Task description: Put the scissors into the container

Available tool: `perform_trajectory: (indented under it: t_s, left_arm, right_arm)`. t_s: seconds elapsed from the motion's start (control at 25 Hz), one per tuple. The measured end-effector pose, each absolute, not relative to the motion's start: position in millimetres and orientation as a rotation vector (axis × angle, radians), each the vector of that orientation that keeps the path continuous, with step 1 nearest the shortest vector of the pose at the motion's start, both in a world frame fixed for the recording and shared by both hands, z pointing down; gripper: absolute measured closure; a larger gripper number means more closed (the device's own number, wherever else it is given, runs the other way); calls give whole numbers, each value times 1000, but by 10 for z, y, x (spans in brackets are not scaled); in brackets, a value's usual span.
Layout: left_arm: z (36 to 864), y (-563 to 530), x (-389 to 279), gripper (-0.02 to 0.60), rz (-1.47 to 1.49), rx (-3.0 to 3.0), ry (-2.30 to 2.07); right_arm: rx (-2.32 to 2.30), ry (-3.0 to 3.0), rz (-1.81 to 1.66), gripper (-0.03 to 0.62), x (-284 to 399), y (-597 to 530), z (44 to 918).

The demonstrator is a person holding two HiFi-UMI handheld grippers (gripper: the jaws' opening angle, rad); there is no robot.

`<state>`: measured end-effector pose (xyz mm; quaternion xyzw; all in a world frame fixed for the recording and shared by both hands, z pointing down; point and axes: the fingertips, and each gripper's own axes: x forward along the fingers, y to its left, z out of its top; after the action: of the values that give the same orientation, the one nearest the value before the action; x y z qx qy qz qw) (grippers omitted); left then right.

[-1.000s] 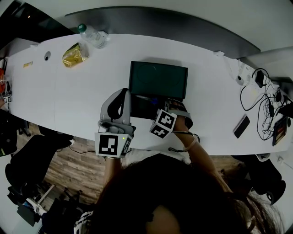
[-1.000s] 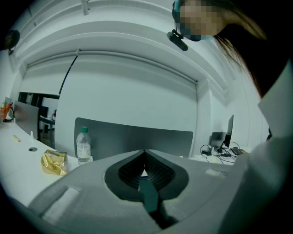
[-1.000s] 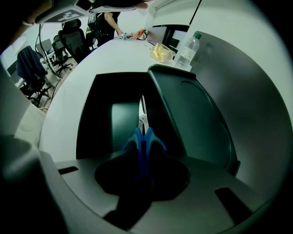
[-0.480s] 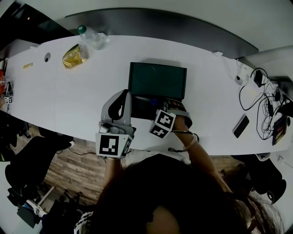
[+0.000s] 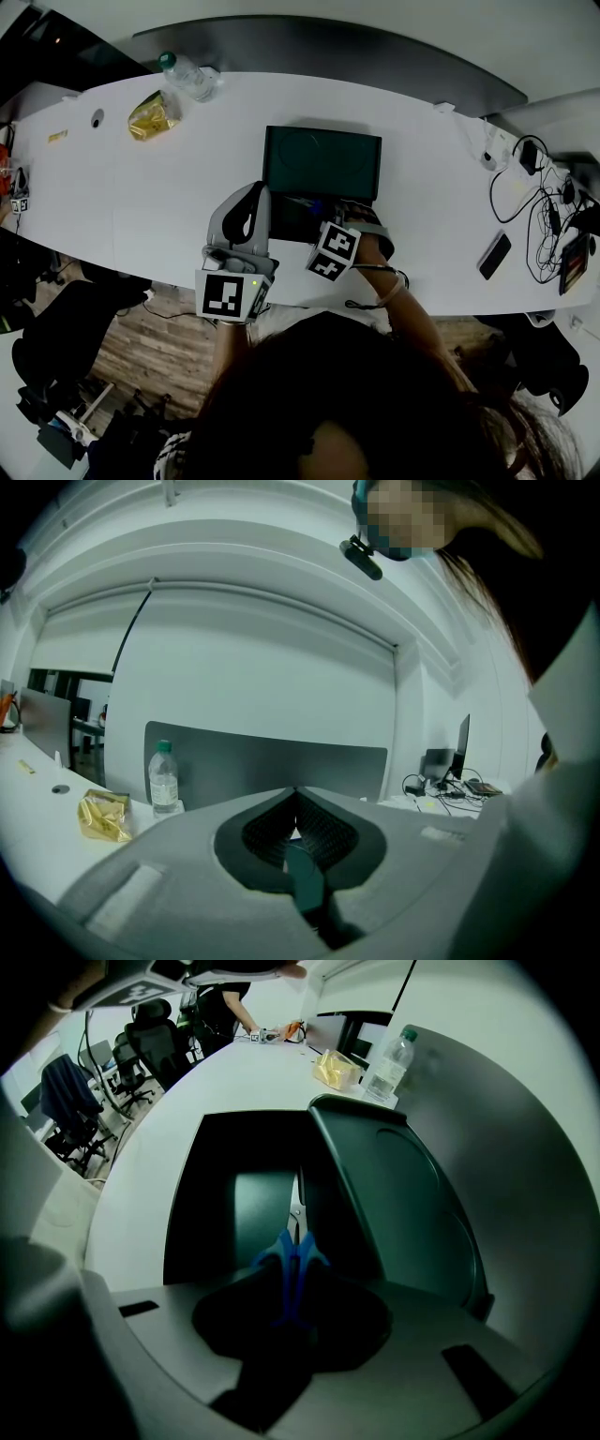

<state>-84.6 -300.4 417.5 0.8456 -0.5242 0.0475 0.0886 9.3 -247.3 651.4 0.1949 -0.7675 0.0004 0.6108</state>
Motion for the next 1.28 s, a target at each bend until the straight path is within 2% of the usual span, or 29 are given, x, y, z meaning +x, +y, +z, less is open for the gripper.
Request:
perform_trajectory:
  t_s: [1.04,1.28]
  left_arm:
    - [3942,-2689,-820,568,114,2611,-1501]
    - [3841,-2558,-794,568,87,2643,-1485]
  right_arm:
    - [704,-1870,78,494,123,-2360,5992]
    - [828,-1899,78,513,156,-2355,5775]
